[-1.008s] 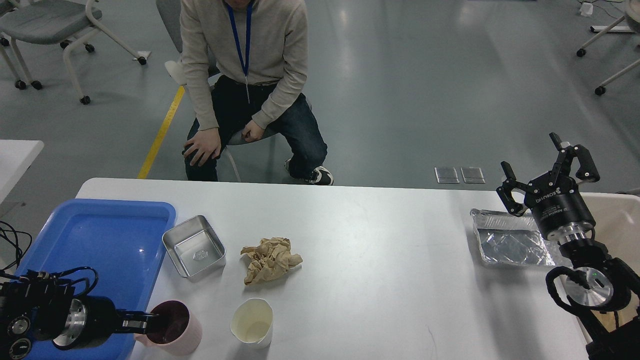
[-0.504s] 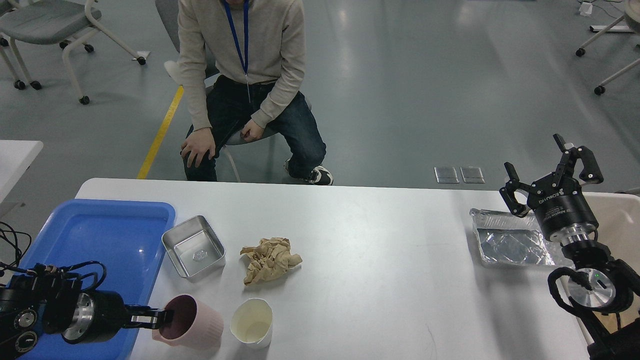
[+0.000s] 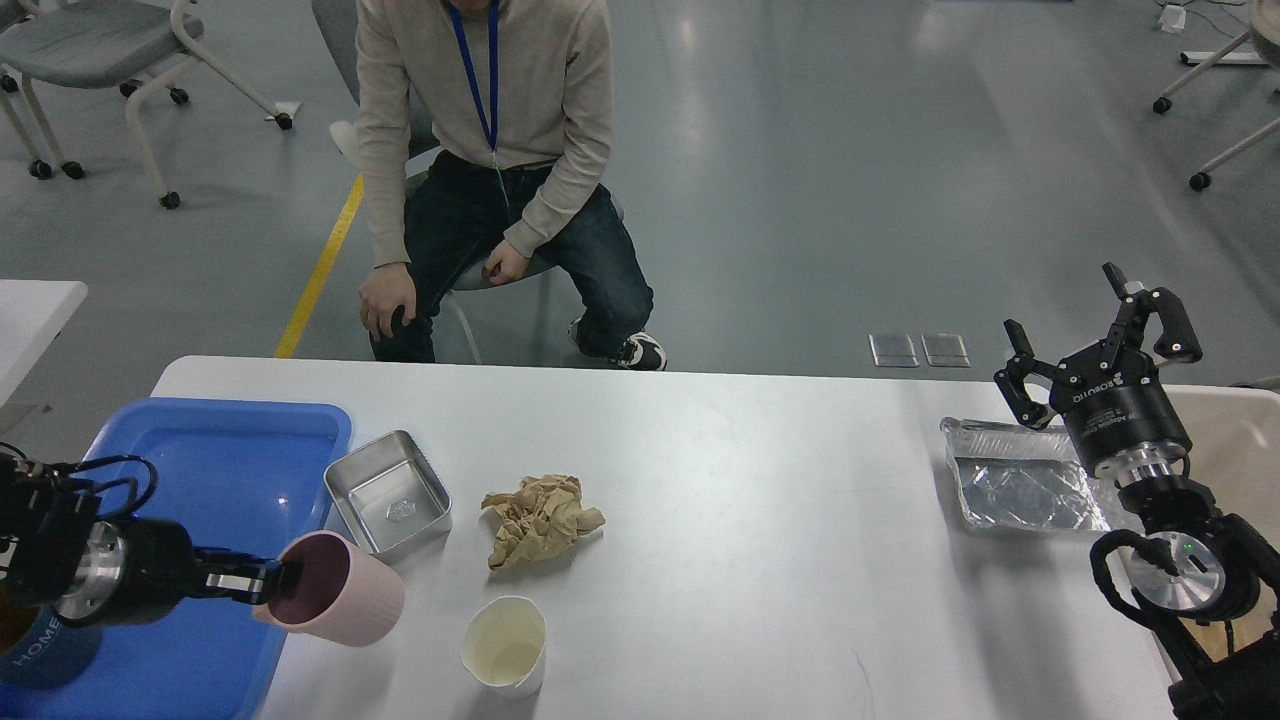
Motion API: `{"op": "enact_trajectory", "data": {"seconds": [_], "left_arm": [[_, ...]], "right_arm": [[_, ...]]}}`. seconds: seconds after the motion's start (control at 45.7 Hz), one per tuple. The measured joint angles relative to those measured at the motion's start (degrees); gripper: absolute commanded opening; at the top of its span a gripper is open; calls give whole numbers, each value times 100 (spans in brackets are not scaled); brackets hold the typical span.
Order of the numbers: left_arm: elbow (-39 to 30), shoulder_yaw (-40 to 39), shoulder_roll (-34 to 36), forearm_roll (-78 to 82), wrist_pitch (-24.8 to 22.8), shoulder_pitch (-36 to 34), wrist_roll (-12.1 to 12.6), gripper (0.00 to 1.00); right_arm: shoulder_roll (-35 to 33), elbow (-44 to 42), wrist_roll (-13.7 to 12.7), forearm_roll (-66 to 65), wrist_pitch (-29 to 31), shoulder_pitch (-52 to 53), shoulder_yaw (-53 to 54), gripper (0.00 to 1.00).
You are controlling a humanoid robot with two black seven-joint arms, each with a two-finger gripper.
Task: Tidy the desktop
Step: 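Grasp the dark-red mug with the left gripper and lift it, then set the mug down beside the blue tray and release it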
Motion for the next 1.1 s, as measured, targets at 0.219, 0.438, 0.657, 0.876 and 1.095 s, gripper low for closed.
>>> {"op": "enact_trajectory", "data": {"seconds": [0.219, 0.438, 0.657, 0.876, 1.095], "left_arm": [[-83, -47, 862, -386, -130, -234, -183, 0], [-107, -41, 1317, -496, -89, -207, -317, 2], [41, 367, 1155, -509, 362, -36, -353, 2], [227, 773, 1106, -517, 625, 0, -396, 3], [563, 963, 1099, -518, 819, 91, -536, 3]], "right_arm": [[-35, 2, 0, 9, 0, 6, 0, 100], [-37, 2, 0, 8, 6, 10, 0, 100], [-38, 2, -1, 9, 9, 4, 0, 100], [-109, 2, -1, 8, 10, -21, 54, 100], [-116, -4, -1, 9, 17, -59, 86, 100]]}}
